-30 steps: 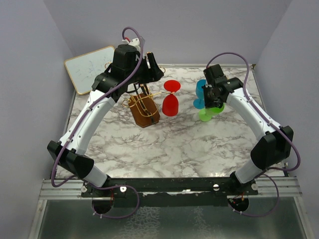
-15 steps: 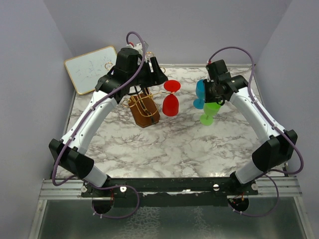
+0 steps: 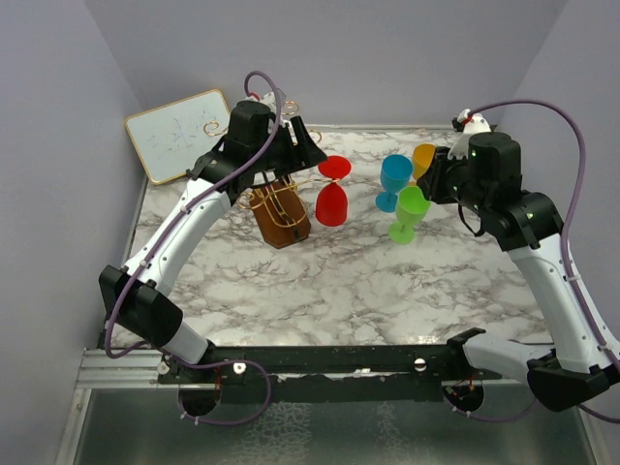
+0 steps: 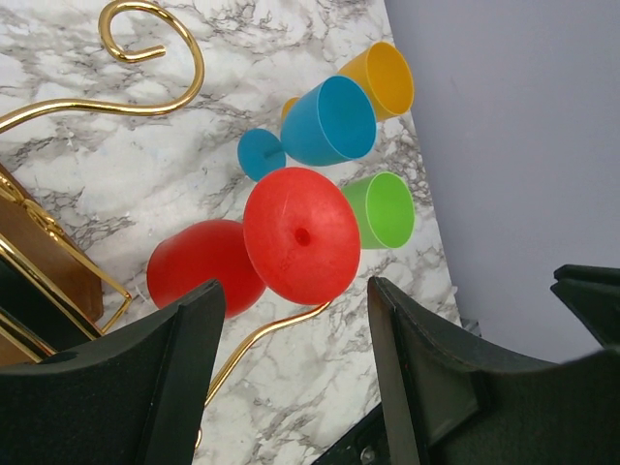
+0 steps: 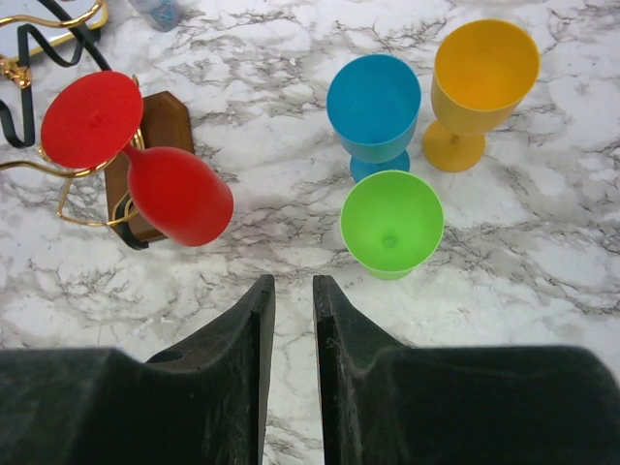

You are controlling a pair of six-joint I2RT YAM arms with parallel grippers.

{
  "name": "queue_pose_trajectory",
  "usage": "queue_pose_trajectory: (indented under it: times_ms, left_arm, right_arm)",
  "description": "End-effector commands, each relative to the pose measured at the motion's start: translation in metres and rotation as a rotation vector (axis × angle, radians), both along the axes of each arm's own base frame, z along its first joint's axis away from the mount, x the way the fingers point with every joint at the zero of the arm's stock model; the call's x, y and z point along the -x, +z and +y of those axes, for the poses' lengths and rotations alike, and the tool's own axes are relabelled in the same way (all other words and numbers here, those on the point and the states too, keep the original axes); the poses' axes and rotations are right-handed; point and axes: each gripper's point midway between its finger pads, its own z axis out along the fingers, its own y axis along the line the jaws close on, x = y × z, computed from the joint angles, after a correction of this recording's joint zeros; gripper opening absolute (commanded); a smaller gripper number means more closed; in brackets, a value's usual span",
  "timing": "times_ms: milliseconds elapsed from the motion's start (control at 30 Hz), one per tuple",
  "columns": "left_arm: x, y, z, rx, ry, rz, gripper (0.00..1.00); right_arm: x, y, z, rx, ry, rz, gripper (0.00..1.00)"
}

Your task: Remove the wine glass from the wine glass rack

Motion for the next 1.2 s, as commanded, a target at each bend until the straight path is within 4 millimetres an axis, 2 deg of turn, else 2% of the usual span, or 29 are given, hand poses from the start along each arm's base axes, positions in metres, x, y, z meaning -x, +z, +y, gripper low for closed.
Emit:
queue_pose_trajectory:
  times_ms: [0, 800, 1033, 1167]
  left_arm:
    - [-0.011, 0.009, -0.010, 0.059, -0.010, -0.016, 0.62]
    - [-0.030, -0.021, -0.022, 0.052, -0.006, 0.042, 0.59]
    - [-0.032, -0.027, -0.023, 0.044, -0.010, 0.051, 0.56]
    - [-0.031, -0.026, -0.023, 0.049, -0.011, 0.046, 0.51]
  right_arm:
    - [-0.001, 0.000, 0.013, -0.042, 0.059, -0.033, 0.23]
    - [0.001, 0.005, 0.008, -0.029, 0.060, -0.083, 0.22]
    - [0.001, 0.004, 0.009, -0.030, 0.062, -0.086, 0.22]
    - [0.001, 0.005, 0.009, -0.032, 0.061, -0.089, 0.22]
